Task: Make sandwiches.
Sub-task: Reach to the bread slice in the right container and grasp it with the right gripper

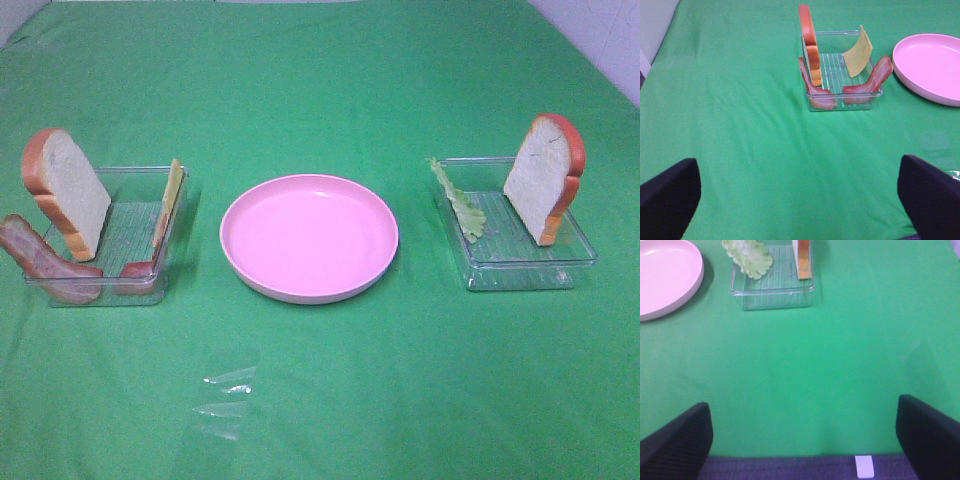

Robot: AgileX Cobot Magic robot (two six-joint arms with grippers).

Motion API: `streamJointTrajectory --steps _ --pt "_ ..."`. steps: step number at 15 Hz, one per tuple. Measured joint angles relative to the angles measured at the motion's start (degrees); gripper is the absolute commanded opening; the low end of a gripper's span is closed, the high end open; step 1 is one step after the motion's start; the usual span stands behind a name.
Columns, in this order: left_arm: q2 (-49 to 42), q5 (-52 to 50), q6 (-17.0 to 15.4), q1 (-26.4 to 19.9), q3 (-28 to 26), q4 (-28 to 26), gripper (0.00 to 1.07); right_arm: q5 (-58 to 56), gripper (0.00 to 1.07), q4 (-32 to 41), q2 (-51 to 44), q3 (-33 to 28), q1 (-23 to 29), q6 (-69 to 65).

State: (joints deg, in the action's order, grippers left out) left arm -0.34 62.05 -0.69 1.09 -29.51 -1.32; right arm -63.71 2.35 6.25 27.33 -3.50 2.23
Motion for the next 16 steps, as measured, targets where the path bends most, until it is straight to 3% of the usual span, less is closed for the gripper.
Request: streamJointTrajectory --steps 1,4,7,9,13,16 --pt "0.0 0.0 0.0 0.0 0.0 0.0 1.02 0.0 0.96 0.8 3.09 1.03 0.0 0.0" --pt "0.0 0.0 0.0 0.0 0.0 0.0 1.02 1.26 0.96 2.41 25.73 9.85 0.0 0.0" --pt "0.0 0.0 0.0 0.0 0.0 0.0 1.02 5.16 0.96 2.41 48.59 22.52 0.0 0.92" --pt "0.0 0.0 0.0 0.0 0.0 0.0 1.02 7.91 0.96 2.41 66.29 34.61 0.0 2.69" --pt "0.0 0.0 0.0 0.0 0.0 0.06 1.02 7.96 0.96 2.41 88.52 51.85 0.0 3.55" --pt "0.0 0.0 0.0 0.0 0.0 0.34 1.02 7.1 0.96 2.41 97.92 60.1 0.0 4.07"
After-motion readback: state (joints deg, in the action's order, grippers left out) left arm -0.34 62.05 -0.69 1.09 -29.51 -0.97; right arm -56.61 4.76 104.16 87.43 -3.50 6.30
